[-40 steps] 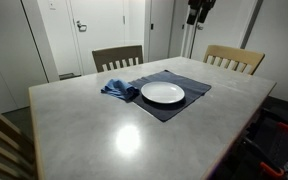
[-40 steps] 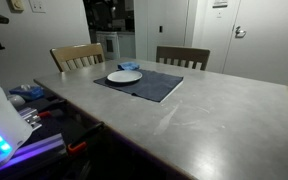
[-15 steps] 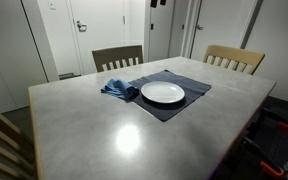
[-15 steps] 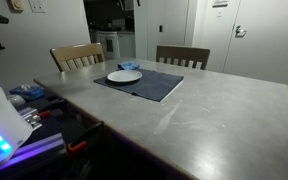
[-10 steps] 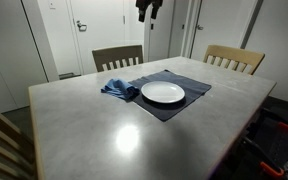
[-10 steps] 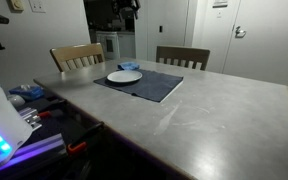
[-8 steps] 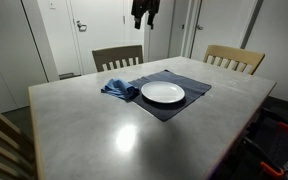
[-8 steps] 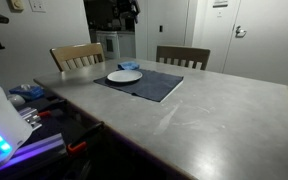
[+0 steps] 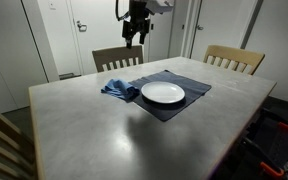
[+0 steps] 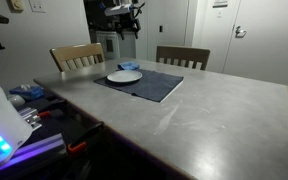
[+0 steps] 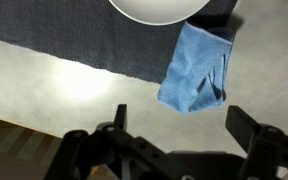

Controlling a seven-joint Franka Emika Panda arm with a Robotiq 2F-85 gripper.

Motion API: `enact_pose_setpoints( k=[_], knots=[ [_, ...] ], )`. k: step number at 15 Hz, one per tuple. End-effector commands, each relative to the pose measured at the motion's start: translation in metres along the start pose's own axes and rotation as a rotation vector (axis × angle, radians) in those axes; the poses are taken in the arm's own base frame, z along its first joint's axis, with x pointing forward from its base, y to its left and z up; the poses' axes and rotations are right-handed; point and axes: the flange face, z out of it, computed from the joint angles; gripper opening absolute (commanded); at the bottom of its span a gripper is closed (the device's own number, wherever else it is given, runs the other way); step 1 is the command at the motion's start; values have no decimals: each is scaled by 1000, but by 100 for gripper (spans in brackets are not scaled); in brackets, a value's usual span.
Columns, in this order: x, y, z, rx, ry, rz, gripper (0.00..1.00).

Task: Use the towel to wipe the plate

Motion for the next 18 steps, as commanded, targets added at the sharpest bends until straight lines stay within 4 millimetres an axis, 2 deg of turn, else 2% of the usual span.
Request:
enact_pose_setpoints(
  k=[1,5,14,18],
  knots=[
    [3,-1,7,11,-7,9,100],
    [10,-5,17,21,-8,2,100],
    [46,-17,85,68,-53,-55,100],
    [43,-24,107,128,-195,-46,100]
  ],
)
